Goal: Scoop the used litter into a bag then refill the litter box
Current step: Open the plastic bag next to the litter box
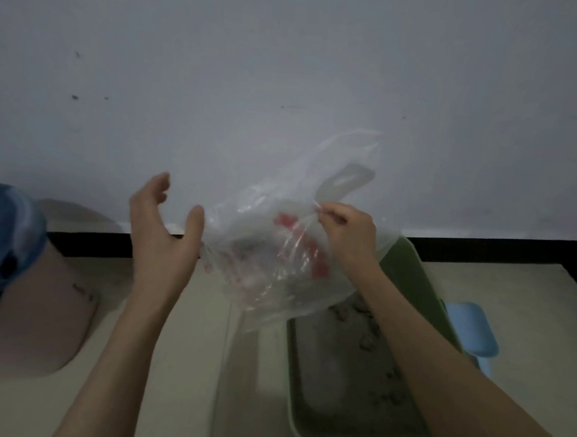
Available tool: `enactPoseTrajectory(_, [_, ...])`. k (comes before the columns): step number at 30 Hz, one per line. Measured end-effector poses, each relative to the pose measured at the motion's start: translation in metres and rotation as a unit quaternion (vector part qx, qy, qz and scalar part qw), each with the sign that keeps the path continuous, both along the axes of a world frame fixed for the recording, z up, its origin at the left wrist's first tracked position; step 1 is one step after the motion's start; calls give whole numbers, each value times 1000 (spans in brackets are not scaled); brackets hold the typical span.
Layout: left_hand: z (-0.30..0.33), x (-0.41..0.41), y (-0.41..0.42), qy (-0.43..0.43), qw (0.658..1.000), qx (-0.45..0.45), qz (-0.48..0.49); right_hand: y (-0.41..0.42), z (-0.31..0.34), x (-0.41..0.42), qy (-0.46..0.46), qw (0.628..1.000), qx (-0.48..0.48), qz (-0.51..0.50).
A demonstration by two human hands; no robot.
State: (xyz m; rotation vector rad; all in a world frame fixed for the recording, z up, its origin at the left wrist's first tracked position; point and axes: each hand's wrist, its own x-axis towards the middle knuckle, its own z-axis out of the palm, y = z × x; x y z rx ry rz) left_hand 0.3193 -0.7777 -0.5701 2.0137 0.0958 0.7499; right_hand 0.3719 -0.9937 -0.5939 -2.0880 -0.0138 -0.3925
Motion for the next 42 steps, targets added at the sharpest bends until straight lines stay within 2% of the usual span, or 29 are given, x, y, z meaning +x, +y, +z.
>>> enactPoseTrajectory(2, [9,2,-6,27,998,44,-40,20,-3,-9,-48,995,-64,58])
enactPoseTrajectory(5, [10,9,-17,125,989,20,-74,45,-12,-24,-102,973,-131,161])
enactPoseTrajectory(8, [5,15,-9,212,972,87,-53,63,-22,-34,-211,940,-199,179])
enactPoseTrajectory(10, [1,18,1,227,965,133,-21,72,-28,-44,-256,925,-211,186])
enactPoseTrajectory(12, [-4,19,17,197,969,142,39,77,-38,-52,-272,916,-224,194])
enactPoseTrajectory(14, [-11,16,38,190,978,54,68,73,-47,-58,-236,914,-263,200])
enactPoseTrajectory(16, [-11,4,51,183,974,-128,40,64,-53,-60,-139,927,-283,202])
enactPoseTrajectory(19, [-9,-20,61,191,935,-295,-32,54,-56,-59,-8,955,-251,157])
enactPoseTrajectory(21, [-13,-28,68,197,906,-369,-68,51,-55,-55,20,967,-237,96])
enactPoseTrajectory(24, [-17,-31,75,204,842,-492,-89,58,-49,-57,55,961,-267,51])
enactPoseTrajectory(26, [-16,-33,73,219,827,-507,-105,67,-44,-57,21,949,-307,62])
enactPoseTrajectory(29, [-13,-38,70,238,845,-452,-156,76,-47,-49,46,906,-416,62])
enactPoseTrajectory(32, [-21,-43,77,224,865,-408,-188,77,-59,-41,18,890,-455,-2])
enactPoseTrajectory(33, [-26,-43,83,216,870,-407,-175,77,-61,-39,72,886,-458,15])
enactPoseTrajectory(34, [-30,-43,89,213,877,-402,-153,76,-63,-36,169,895,-408,56])
enactPoseTrajectory(35, [-33,-44,97,219,889,-380,-130,74,-69,-31,274,929,-239,66])
enactPoseTrajectory(36, [-38,-46,106,224,898,-361,-110,69,-68,-26,378,924,-37,49])
enactPoseTrajectory(37, [-43,-49,114,237,902,-342,-114,62,-65,-20,439,882,166,30])
enactPoseTrajectory(38, [-44,-52,120,265,896,-336,-122,55,-62,-19,453,845,285,14])
enactPoseTrajectory(39, [-44,-57,122,294,877,-354,-140,50,-63,-19,460,809,366,-6])
enactPoseTrajectory(42, [-48,-64,118,349,821,-425,-152,43,-66,-22,481,757,443,-4])
